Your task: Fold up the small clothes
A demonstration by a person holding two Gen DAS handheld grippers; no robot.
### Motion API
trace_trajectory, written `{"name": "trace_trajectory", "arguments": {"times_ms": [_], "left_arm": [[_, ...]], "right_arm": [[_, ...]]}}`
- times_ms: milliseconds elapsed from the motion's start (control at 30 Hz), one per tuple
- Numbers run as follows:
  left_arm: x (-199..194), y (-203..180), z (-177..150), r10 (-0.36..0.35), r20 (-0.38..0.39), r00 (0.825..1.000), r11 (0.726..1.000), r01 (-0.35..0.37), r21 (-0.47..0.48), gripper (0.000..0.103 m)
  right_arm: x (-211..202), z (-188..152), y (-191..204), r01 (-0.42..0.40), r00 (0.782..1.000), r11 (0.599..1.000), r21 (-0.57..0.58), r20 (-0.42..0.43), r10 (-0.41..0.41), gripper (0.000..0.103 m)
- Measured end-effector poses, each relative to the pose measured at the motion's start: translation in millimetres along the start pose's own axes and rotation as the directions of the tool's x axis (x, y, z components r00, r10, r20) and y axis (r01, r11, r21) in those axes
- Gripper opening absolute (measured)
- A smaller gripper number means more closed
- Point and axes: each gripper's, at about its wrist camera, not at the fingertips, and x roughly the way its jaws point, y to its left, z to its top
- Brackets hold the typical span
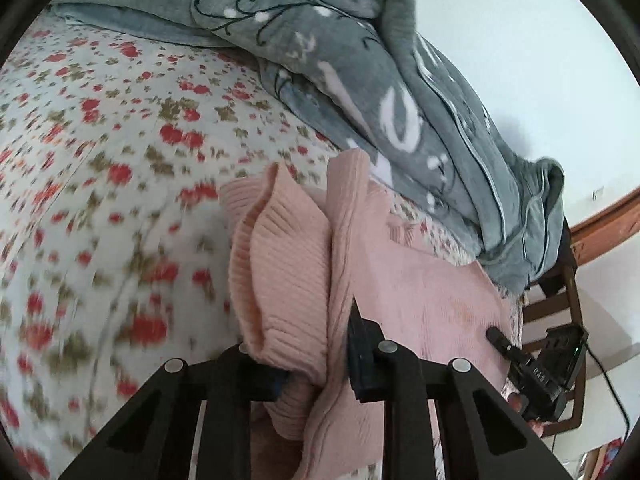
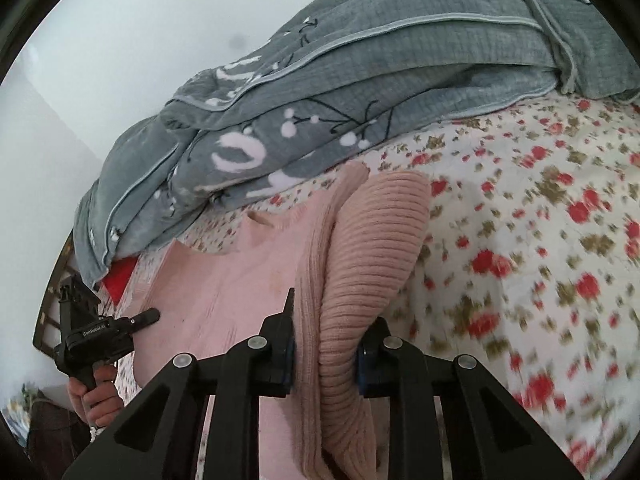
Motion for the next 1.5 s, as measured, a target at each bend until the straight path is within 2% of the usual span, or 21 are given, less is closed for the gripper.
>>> {"name": "trace_trajectory", "arguments": {"times_ms": [167, 400, 500, 600, 667, 733, 767, 833, 933, 1033, 1100, 1167, 1233, 1300, 1400, 1500], "left_arm": [[-23.8, -1.5, -39.3, -0.019, -0.024, 1.000, 1.000, 0.019, -0.004, 0.022], [-52.3, -4.1, -96.8, -0.035, -0.058, 0.998, 0.999, 0.036, 0.033, 0.023], [-50.2, -0.5, -111.5, -0.007, -0.058, 0.998, 0.999, 0.009, 0.045, 0.024], [-42.1, 6.6, -117.9, 0.038, -0.061, 0.997, 0.998, -0.034, 0.052, 0.029], [-39.4, 13.7, -120.2, 0.063, -0.064, 0.996, 0.997, -0.060, 0.044, 0.037], [-41.6, 21.3, -123.2, 0.081, -0.052, 0.995, 0.996, -0.079, 0.039, 0.058], [-45.5, 24.6, -124.9, 0.093, -0.033, 0.995, 0.995, -0.091, 0.038, 0.059], [-52.3, 28.1, -126.7, 0.089, -0.018, 0.996, 0.995, -0.088, 0.045, 0.060], [-65.1, 26.2, -127.0, 0.122, 0.007, 0.993, 0.989, -0.122, 0.078, 0.060], [-79.6, 14.7, -125.1, 0.189, 0.069, 0.980, 0.969, -0.197, 0.148, 0.057], [-90.7, 5.1, -121.0, 0.207, 0.121, 0.971, 0.955, -0.228, 0.188, 0.057], [-101.1, -0.1, -115.3, 0.193, 0.153, 0.969, 0.954, -0.222, 0.201, 0.057], [-106.7, -4.5, -109.2, 0.178, 0.167, 0.970, 0.956, -0.210, 0.204, 0.057], [-108.1, -10.1, -104.2, 0.172, 0.177, 0.969, 0.954, -0.209, 0.216, 0.057], [-106.3, -14.8, -98.7, 0.181, 0.183, 0.966, 0.948, -0.221, 0.229, 0.057], [-101.6, -10.3, -96.6, 0.137, 0.158, 0.978, 0.968, -0.166, 0.189, 0.057]], "right_arm": [[-37.4, -33.0, 2.9, 0.009, 1.000, 1.000, -0.014, -0.019, -0.009, 0.022], [-91.6, -95.4, -5.6, 0.028, 0.998, 1.000, -0.008, -0.054, -0.029, 0.022], [-92.2, -120.1, -12.4, 0.092, 0.994, 0.995, -0.036, -0.064, -0.094, 0.023], [-78.8, -133.9, -17.5, 0.176, 0.983, 0.981, -0.082, -0.046, -0.180, 0.032], [-77.1, -137.2, -19.5, 0.192, 0.981, 0.977, -0.091, -0.014, -0.194, 0.038], [-80.1, -137.9, -17.4, 0.220, 0.975, 0.968, -0.125, 0.012, -0.220, 0.045], [-82.1, -137.4, -16.0, 0.244, 0.970, 0.959, -0.144, 0.023, -0.243, 0.049], [-87.9, -136.8, -16.5, 0.272, 0.962, 0.950, -0.152, 0.037, -0.270, 0.051], [-95.6, -133.3, -17.2, 0.276, 0.961, 0.948, -0.159, 0.032, -0.274, 0.052], [-105.6, -128.8, -15.2, 0.296, 0.955, 0.943, -0.153, 0.044, -0.293, 0.052], [-112.4, -124.3, -9.7, 0.313, 0.950, 0.936, -0.163, 0.070, -0.305, 0.052], [-120.3, -119.4, -4.6, 0.349, 0.936, 0.921, -0.173, 0.111, -0.333, 0.052], [-125.2, -114.2, -2.4, 0.358, 0.932, 0.918, -0.172, 0.125, -0.340, 0.050], [-129.0, -107.5, -4.2, 0.333, 0.941, 0.930, -0.153, 0.119, -0.318, 0.048], [-129.8, -99.4, -4.0, 0.333, 0.938, 0.937, -0.109, 0.143, -0.317, 0.040], [-124.6, -94.0, 3.9, 0.301, 0.950, 0.944, -0.133, 0.127, -0.285, 0.040]]}}
